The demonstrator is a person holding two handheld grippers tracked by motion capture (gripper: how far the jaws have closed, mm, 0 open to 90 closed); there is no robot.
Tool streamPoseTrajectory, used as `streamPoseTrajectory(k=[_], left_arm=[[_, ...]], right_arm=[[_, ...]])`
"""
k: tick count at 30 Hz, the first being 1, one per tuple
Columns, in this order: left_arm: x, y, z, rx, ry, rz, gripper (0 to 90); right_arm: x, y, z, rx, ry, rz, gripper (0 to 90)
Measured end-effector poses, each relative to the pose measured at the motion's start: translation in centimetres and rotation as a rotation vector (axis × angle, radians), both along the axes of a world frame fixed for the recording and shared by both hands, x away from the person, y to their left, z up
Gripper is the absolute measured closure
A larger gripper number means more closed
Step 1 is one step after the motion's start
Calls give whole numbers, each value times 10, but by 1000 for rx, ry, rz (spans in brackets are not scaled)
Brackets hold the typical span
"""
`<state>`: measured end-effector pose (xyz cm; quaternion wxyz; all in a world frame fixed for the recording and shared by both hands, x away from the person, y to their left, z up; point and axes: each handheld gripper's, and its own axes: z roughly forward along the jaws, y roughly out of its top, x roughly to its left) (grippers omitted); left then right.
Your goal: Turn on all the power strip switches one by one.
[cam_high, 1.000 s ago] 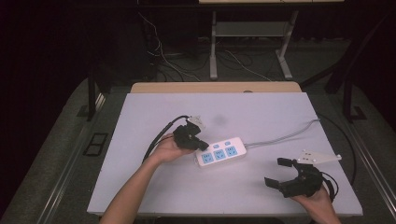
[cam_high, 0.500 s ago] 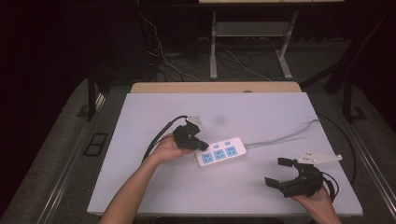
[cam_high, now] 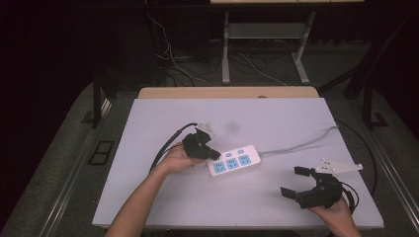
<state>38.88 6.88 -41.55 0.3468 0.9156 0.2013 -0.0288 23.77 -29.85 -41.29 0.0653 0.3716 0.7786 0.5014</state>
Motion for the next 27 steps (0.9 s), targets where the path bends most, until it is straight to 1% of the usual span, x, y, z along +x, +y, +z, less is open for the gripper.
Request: streamPoseTrajectory(k=[4, 8, 12, 16, 18, 20, 23, 27], left_arm=[[0, 0, 0, -4, 3, 3, 898], [0, -1, 1, 6, 2, 6, 897], [-1, -1, 1, 9, 7, 23, 896], [-2, -2, 2, 18, -3, 23, 895], [-4, -3, 3, 21, -17, 17, 894], [-5, -3, 4, 34, -40, 9, 894], [-6, -3, 5, 42, -47, 8, 893], [-6, -2, 8, 26, -46, 13, 893]], right_arm=[[0, -1, 0, 1, -3, -1, 11], [0, -1, 0, 2, 2, -2, 11], [1, 0, -1, 0, 4, -1, 11], [1, -1, -1, 1, 6, -2, 11], [0, -1, -1, 1, 4, -2, 11], [0, 0, -1, 2, 3, -1, 11], [1, -1, -1, 0, 5, 0, 11], [1, -1, -1, 0, 8, -2, 11]])
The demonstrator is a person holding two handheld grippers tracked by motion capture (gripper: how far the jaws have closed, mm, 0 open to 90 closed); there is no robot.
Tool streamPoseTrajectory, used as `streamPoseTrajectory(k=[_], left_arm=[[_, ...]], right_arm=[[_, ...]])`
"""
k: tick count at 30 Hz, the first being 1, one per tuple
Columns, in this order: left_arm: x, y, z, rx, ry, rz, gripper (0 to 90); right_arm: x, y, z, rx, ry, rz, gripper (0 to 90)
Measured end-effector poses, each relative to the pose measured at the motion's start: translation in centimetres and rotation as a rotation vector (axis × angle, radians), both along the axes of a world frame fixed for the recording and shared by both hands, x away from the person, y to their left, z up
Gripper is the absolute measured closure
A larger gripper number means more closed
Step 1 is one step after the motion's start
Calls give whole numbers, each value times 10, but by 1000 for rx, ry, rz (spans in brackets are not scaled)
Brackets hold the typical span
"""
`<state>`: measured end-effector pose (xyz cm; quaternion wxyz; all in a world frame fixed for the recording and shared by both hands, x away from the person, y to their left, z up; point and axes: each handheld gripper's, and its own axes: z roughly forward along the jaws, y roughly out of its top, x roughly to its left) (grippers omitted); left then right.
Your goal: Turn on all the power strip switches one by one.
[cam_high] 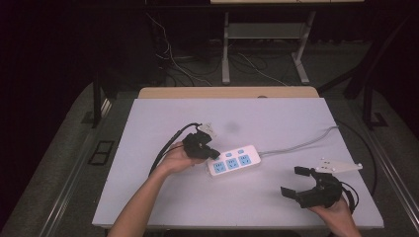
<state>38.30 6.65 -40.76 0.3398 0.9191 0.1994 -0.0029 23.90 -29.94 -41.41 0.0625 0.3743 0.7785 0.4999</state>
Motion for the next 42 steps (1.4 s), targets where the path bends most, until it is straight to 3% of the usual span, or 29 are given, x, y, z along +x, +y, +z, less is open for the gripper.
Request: streamPoseTrajectory(k=[14, 25, 42], left_arm=[[3, -6, 15, -19, -11, -17, 893], [9, -21, 24, -23, -18, -41, 892], [15, -40, 14, -12, -3, -66, 892]], right_arm=[[0, 0, 0, 2, -2, 0, 11], [-1, 0, 1, 1, -4, 4, 12], [0, 1, 0, -1, -5, 10, 11]])
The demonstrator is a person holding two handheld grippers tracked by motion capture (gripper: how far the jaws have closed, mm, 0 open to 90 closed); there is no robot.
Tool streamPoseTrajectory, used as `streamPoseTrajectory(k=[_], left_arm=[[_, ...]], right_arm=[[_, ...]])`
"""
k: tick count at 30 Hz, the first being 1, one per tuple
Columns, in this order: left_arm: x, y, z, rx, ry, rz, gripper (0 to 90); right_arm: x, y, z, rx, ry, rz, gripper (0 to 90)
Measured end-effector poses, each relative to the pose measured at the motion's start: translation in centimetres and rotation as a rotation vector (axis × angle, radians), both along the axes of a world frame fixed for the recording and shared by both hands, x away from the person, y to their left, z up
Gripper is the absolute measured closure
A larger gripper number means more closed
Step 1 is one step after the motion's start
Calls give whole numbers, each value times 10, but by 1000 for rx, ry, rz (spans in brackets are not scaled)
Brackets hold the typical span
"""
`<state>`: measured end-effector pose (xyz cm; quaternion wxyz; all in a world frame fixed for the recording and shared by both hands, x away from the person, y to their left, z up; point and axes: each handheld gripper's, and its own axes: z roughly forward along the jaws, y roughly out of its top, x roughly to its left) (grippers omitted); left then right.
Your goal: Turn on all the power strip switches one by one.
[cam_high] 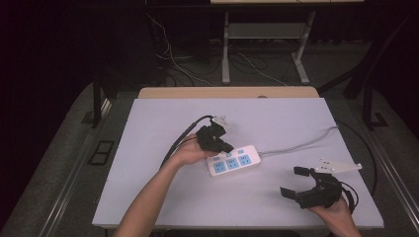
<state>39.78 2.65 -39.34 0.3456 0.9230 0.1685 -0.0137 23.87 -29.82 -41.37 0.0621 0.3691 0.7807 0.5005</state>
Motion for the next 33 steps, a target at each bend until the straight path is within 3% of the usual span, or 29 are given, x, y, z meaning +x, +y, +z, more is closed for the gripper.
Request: streamPoseTrajectory(k=[14, 27, 33], left_arm=[[4, -3, -9, 38, 11, -5, 892], [4, -5, -13, 48, 16, -8, 892], [4, -6, -14, 34, 22, -8, 891]], right_arm=[[0, 0, 0, -2, 2, 6, 11], [0, 1, 0, -3, 4, 9, 11], [0, 1, -1, -4, 4, 9, 11]])
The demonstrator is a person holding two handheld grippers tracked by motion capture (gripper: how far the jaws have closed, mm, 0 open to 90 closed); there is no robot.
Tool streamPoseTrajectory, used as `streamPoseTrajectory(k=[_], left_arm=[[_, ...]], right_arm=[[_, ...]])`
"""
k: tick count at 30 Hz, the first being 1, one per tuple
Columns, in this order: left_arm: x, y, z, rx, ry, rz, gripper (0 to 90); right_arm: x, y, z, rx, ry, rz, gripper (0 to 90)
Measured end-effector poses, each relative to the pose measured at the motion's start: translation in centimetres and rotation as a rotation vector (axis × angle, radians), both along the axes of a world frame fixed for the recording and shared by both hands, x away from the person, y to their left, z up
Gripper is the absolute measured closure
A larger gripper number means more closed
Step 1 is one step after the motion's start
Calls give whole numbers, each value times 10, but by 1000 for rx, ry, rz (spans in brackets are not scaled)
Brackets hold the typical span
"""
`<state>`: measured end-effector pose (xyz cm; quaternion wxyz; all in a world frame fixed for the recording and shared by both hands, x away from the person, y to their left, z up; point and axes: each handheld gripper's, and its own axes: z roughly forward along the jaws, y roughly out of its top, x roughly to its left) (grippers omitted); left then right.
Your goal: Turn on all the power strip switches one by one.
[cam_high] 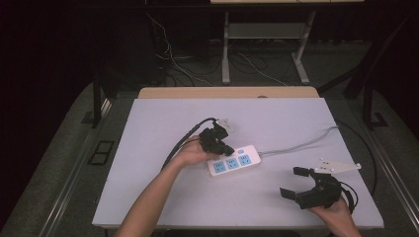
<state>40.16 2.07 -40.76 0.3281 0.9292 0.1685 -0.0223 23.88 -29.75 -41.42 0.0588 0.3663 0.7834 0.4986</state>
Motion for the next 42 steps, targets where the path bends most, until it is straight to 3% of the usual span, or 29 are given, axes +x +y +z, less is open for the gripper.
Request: streamPoseTrajectory(k=[13, 30, 38, 42], left_arm=[[1, 4, -2, -20, 2, 6, 891], [4, 9, -6, -35, 41, 18, 894], [2, -2, -8, -39, 23, 24, 897], [2, -2, -8, -36, 35, 31, 898]], right_arm=[[0, 0, 0, 1, 1, 4, 11], [0, 1, -1, -2, 2, 7, 11], [-1, 1, 0, 1, 3, 5, 11], [-1, -1, 0, 2, 0, 4, 12]])
